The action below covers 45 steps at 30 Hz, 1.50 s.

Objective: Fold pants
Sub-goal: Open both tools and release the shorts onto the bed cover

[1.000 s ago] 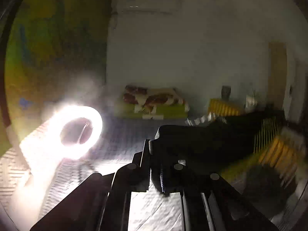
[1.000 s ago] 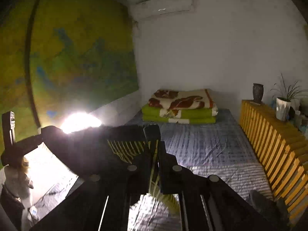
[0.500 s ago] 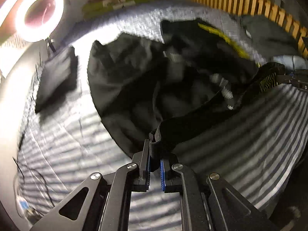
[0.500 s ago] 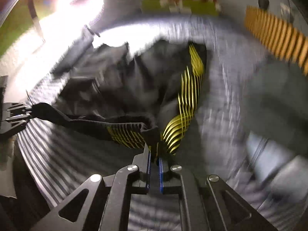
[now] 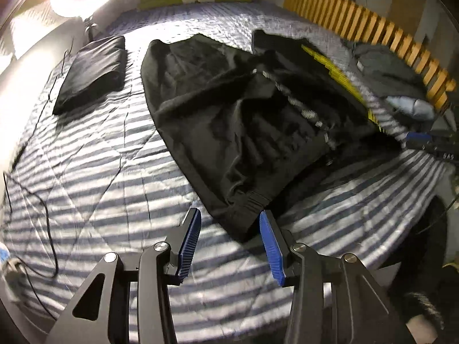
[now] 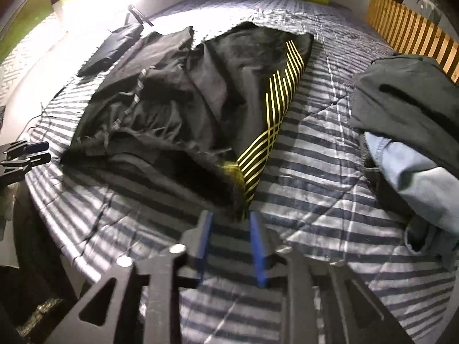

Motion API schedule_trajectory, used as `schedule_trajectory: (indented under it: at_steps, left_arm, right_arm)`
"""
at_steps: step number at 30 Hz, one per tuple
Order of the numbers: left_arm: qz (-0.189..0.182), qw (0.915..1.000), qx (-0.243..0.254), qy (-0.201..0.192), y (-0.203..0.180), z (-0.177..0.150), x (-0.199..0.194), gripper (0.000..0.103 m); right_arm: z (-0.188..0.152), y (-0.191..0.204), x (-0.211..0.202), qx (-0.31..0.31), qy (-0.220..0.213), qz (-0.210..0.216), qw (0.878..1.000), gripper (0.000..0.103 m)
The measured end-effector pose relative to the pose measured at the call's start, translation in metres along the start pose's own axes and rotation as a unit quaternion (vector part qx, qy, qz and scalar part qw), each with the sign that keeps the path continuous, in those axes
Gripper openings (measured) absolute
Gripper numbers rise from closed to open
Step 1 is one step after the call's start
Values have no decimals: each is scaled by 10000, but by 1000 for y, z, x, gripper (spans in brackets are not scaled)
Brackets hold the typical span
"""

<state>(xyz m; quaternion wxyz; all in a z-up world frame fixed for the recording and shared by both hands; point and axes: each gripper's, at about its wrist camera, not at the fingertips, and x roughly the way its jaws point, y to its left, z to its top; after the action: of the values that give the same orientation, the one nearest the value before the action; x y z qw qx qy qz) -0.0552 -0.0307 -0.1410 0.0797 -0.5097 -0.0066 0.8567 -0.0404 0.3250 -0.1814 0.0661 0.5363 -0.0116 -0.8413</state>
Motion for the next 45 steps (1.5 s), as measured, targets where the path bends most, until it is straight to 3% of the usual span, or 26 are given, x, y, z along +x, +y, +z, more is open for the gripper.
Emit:
schedule_trajectory:
  at_steps: [3,7,11,14,17,21,22,23,25,31,34,35,38,41,45]
  left_arm:
    - [-140,9995,-268,-128,7,-4,-12,55]
    - [-208,9987,-472,34,4,5,9,55]
    - [125,9995,214,195,-25,10,43,55]
    - [499,9964,648,228,-38,8,58,53]
    - [609,9958,643,248,-36,7,63,30]
    - [605,9968,419,310,-24,9,65,12]
    - [590,9971,372,305,-21,10,64,10]
    - [584,9974,306,297,-18,11,62,10]
    - [564,9977,223,287,-13,12,57,8]
    - [572,9972,293,373,-10,1,41,9]
    - [570,9958,380,602,-11,-9,48,20]
    - [436,9963,307,673,-10,-12,46,30]
    - [125,9988,41,462,-2,-18,25,39]
    - [-62,9992,-335,187,9,-16,8,41]
    - [-149,9967,-793,57,20,-11,15,42]
  right_arm:
    - [6,-1,-22,16,-145,162,9998,38]
    - [25,-2,-35,109,-356,210,9991,41]
    - [41,12,-17,26,-302,297,9991,41]
    - [44,31,10,-319,-26,283,9991,41]
    - [38,43,35,-629,257,125,9976,41]
    - [27,46,62,-898,507,-378,9940,39]
    - [26,44,66,-859,574,-447,9936,34]
    - [25,42,68,-803,621,-475,9937,15]
    - [24,38,65,-713,647,-487,9942,10]
    - [14,49,30,-946,436,-280,9942,6]
    - [1,61,47,-1276,771,-372,9881,7]
    - [-1,63,50,-1347,816,-484,9863,10]
    - [0,62,36,-1205,829,-224,9890,22]
    - [14,62,5,-1055,503,20,9931,32]
    - [58,73,-22,-846,-145,329,9958,34]
